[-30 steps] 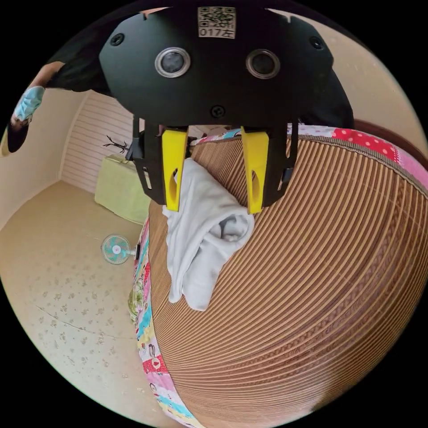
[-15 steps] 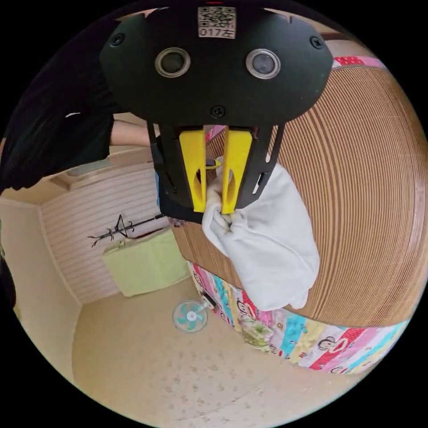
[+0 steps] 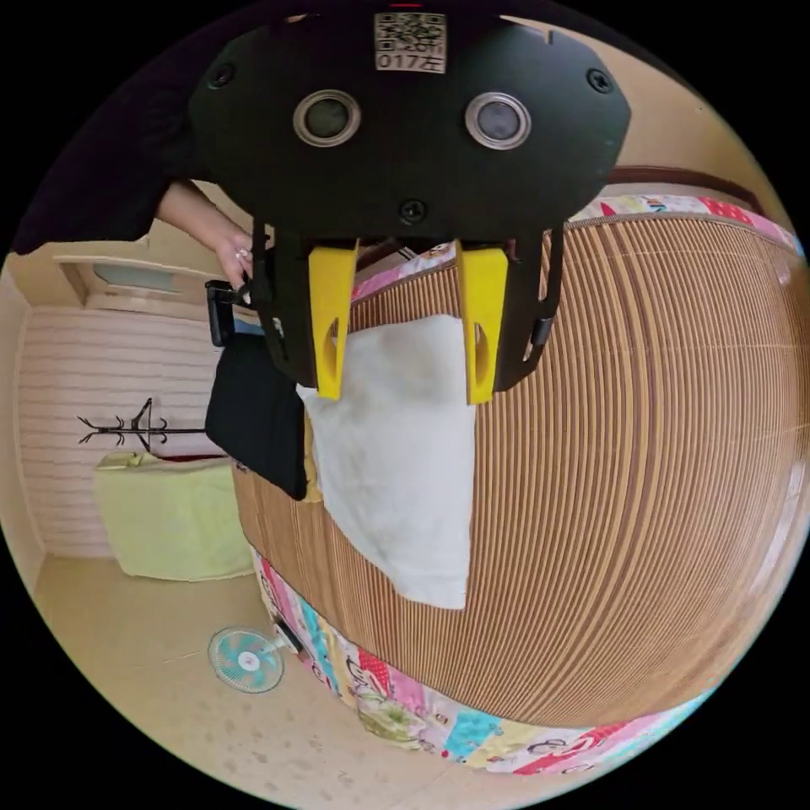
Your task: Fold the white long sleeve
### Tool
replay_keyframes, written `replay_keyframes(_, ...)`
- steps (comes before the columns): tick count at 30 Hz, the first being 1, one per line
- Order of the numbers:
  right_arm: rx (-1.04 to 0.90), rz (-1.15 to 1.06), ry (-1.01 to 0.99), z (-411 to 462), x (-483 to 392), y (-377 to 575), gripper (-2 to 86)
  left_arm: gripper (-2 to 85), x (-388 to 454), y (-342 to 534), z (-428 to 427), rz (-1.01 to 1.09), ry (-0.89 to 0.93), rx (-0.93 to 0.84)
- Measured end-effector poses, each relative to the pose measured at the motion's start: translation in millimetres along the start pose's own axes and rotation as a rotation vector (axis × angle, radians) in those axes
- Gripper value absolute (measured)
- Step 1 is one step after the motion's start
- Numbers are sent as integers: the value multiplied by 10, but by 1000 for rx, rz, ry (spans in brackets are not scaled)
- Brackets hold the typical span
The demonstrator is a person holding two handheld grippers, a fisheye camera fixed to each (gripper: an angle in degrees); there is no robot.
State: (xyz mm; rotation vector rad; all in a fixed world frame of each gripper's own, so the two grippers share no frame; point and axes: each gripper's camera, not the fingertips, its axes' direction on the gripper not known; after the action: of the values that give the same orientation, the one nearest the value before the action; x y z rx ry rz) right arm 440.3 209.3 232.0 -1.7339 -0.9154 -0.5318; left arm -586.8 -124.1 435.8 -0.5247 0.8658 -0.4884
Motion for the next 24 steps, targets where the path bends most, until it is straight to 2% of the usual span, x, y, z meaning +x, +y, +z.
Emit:
replay_keyframes(4,2,153,-304,166,464,36,223,171,-588,-103,1033,-117,173,-388)
replay_keyframes(7,58,224,-448,340,639,39,259,100,-474,32,1252,-67,285,-436)
replay_keyframes(9,128,260,-523,403,713,40,272,88,-281,162,1203,-29,412,-417)
replay_keyframes(12,283,280,-710,447,749,62,280,81,38,458,871,31,576,-368)
replay_keyframes(14,319,196,-859,519,549,60,258,79,149,728,496,71,658,-372)
replay_keyframes(18,166,69,-710,817,-227,117,184,81,-39,1049,-403,107,653,-280)
replay_keyframes(24,44,-127,-823,2215,-1782,-1,158,103,-865,1495,-2445,223,624,-27)
